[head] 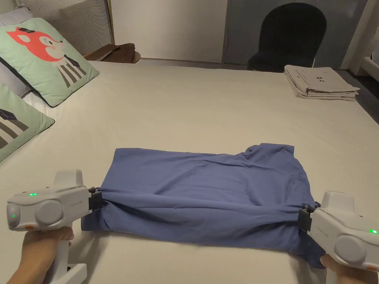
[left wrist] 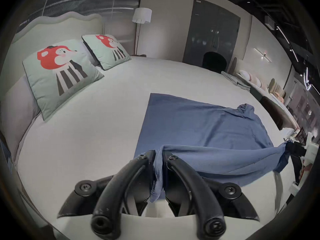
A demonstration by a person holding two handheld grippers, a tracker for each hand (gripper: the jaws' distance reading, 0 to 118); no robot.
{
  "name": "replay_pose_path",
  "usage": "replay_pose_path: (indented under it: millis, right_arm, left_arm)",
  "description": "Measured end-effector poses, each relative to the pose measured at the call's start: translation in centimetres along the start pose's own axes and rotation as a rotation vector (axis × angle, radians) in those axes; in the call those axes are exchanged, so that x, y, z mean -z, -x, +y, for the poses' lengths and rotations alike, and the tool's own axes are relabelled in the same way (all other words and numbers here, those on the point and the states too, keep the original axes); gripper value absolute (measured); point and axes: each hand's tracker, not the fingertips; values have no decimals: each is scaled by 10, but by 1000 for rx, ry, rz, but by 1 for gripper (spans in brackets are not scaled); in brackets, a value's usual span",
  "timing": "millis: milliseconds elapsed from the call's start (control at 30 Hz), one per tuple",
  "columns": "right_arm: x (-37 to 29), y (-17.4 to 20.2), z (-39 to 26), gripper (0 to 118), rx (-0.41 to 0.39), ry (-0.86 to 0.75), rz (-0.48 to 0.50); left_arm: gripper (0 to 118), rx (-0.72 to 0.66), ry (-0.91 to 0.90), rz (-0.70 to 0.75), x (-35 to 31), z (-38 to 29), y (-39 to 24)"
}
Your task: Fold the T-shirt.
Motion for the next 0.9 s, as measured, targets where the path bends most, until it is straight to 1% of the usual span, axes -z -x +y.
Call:
replay_pose_path:
  millis: [100, 167, 300, 433, 533, 567, 600, 633, 667, 700, 733, 767, 800, 833, 900]
  right_arm:
    - [36, 0, 10, 9, 6, 42, -12]
    - [57, 2, 15, 9, -10, 77, -26]
    - [95, 0, 17, 9, -9, 155, -35]
    - [109, -5, 5, 9, 0, 208, -34]
    - [104, -6, 0, 9, 12, 195, -27]
    - [101, -5, 3, 9, 11, 196, -28]
    - [97, -5, 5, 9, 11, 197, -24]
    - [93, -5, 7, 15, 10, 190, -18]
    - [87, -4, 10, 23, 7, 174, -18]
    - [79, -4, 13, 37, 6, 148, -25]
    - [65, -3, 18, 59, 14, 93, -28]
    - [54, -2, 21, 76, 19, 55, -22]
    - [39, -2, 25, 92, 28, 8, -4]
    - [26, -1, 29, 105, 32, -35, 14]
    - [-11, 2, 36, 106, 31, -130, 50]
  left_arm:
    - [5, -27, 56, 11, 36, 9, -3]
    - [5, -34, 86, 28, 56, 13, -5]
    - [5, -24, 140, 64, 87, 11, -9]
    - [5, -14, 190, 79, 101, 1, -11]
    - [6, 9, 169, 68, 95, -2, -12]
    - [8, 12, 171, 65, 93, 0, -12]
    - [13, 10, 170, 64, 89, 1, -13]
    - [30, 6, 168, 67, 86, 3, -13]
    - [52, -2, 159, 74, 79, 5, -14]
    - [75, -18, 131, 72, 72, 7, -15]
    - [102, -32, 84, 53, 61, 10, -17]
    - [112, -45, 52, 42, 52, 12, -19]
    - [108, -60, 4, 27, 40, 15, -21]
    - [109, -62, -47, 26, 28, 19, -24]
    - [109, -83, -112, -25, -1, 26, -32]
